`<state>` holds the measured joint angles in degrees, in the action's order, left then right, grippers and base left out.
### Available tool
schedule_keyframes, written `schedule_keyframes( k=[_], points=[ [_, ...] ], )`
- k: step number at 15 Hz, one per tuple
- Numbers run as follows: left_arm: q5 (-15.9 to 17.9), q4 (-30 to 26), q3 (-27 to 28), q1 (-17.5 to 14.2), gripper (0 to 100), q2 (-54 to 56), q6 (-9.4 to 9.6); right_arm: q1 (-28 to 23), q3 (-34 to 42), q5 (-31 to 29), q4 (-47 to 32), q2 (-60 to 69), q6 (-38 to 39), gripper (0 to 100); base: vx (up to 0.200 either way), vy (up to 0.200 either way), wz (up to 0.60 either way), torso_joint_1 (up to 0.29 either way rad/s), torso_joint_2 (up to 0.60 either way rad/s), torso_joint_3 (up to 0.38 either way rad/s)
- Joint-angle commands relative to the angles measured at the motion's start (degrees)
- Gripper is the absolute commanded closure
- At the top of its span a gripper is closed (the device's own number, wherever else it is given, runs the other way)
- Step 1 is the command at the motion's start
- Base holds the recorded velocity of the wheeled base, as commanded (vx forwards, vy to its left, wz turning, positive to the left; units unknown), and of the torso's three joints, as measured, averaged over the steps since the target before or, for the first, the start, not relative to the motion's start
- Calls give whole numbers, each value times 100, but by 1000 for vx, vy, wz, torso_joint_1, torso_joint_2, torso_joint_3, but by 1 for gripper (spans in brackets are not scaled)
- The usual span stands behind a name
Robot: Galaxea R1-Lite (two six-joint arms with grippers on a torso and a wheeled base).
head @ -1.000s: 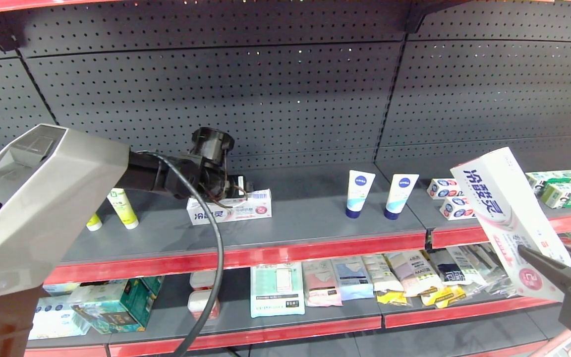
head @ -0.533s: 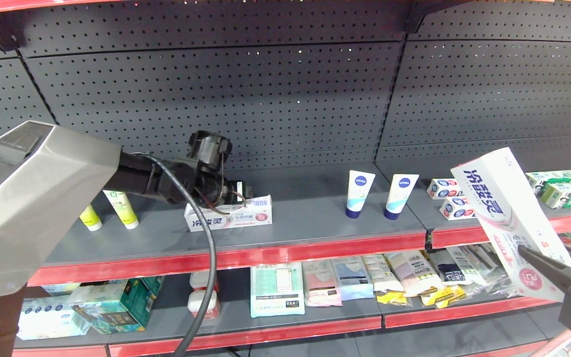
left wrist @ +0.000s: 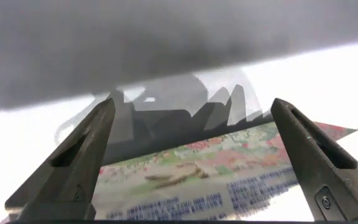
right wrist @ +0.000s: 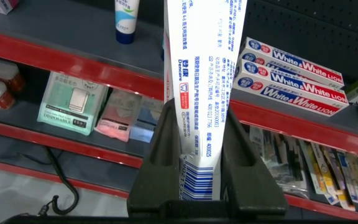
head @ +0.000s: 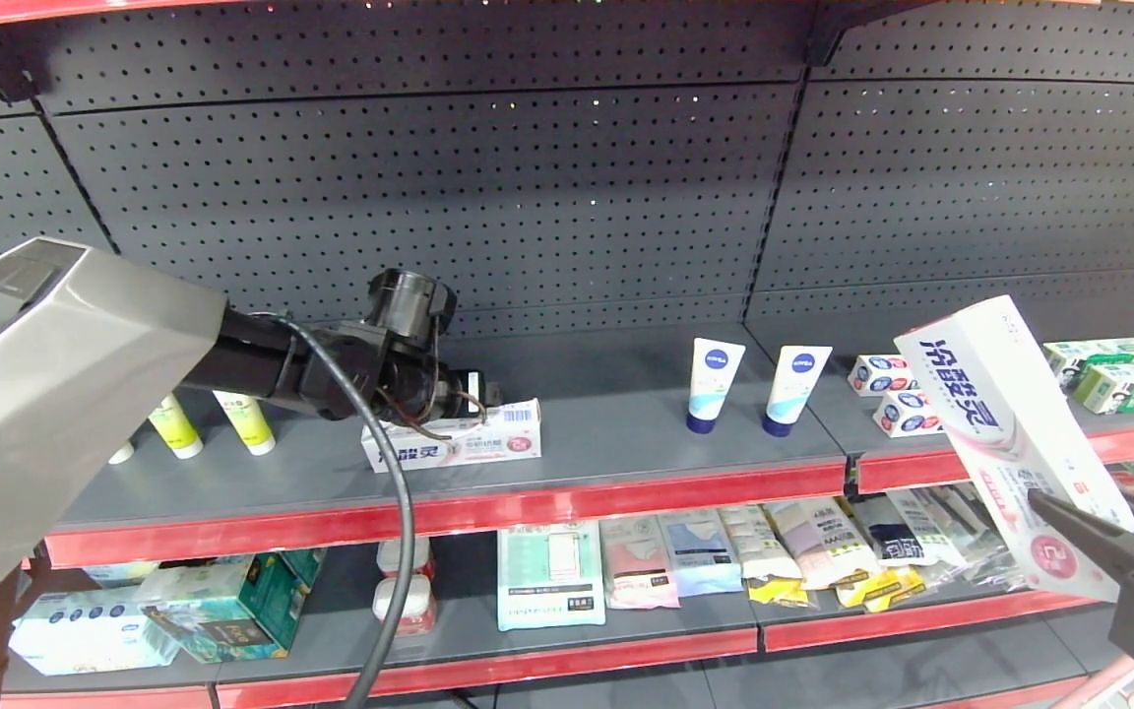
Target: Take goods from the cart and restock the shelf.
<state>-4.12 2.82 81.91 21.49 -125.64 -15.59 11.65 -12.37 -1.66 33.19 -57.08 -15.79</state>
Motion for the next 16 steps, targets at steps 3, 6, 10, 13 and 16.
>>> schedule_keyframes(
  k=[3, 6, 10, 13, 16],
  points=[
    [122, 52, -105, 4, 0, 30, 4, 4, 24, -1, 3, -5, -3, 100, 0, 0, 0, 0, 0, 0],
    [192, 114, -158, 39, 0, 39, 12, 4, 68, -1, 3, -5, -3, 100, 0, 0, 0, 0, 0, 0],
    [210, 114, -175, 39, 0, 39, 12, 4, 60, -1, 3, -14, 5, 100, 0, 0, 0, 0, 0, 0],
    [219, 114, -289, 39, 0, 83, 30, 4, 68, -1, 3, -14, 5, 100, 0, 0, 0, 0, 0, 0],
    [236, 114, -465, 30, 0, 162, 127, 4, 104, -1, 3, -14, 5, 100, 0, 0, 0, 0, 0, 0]
  ],
)
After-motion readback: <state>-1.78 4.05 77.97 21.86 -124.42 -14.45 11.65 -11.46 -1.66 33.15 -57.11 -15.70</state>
